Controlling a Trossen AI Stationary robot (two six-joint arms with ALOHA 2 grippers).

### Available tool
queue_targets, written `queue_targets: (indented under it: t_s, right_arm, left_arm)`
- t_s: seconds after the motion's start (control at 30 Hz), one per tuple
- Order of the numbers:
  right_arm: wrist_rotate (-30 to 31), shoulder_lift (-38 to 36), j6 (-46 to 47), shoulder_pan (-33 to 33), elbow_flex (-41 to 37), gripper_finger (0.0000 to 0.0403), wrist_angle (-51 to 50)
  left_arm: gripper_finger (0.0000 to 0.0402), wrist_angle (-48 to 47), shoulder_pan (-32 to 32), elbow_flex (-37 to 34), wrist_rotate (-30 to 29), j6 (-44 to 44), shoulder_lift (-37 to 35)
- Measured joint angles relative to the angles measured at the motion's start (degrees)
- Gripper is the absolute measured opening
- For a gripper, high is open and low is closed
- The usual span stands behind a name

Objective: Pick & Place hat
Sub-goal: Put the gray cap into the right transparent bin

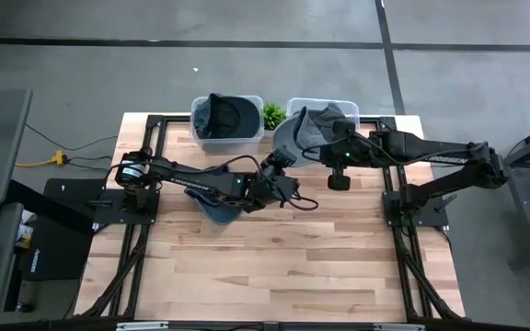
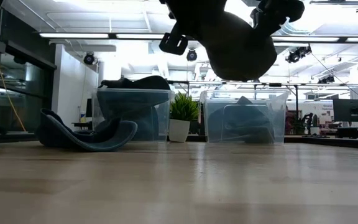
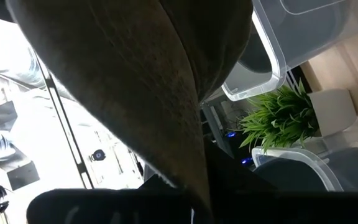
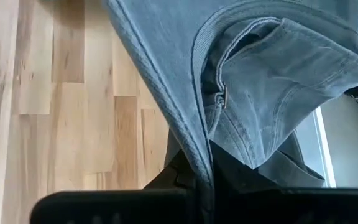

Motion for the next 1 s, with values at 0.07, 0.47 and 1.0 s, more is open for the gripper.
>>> queue_targets:
  t_s: [0.07, 0.47, 1.0]
  right_arm:
    - [0.49, 0.00, -0.01, 0.00, 0.00, 0.0007, 0.05]
    - [1.99, -0.02, 0.33, 0.35, 0.00, 0.0003, 0.11]
    - [15.89, -0.02, 8.28, 0.15, 0.00, 0.0003, -6.30]
  left_arm:
    - [0.0011, -0.01, 0.00, 0.00, 0.47, 0.02, 0.00]
    - [0.0136, 2.70, -0.03, -0.01, 7.51, -0.25, 0.00]
    - [0.0268, 0.19, -0.04, 0.00, -2.17, -7.11, 0.02]
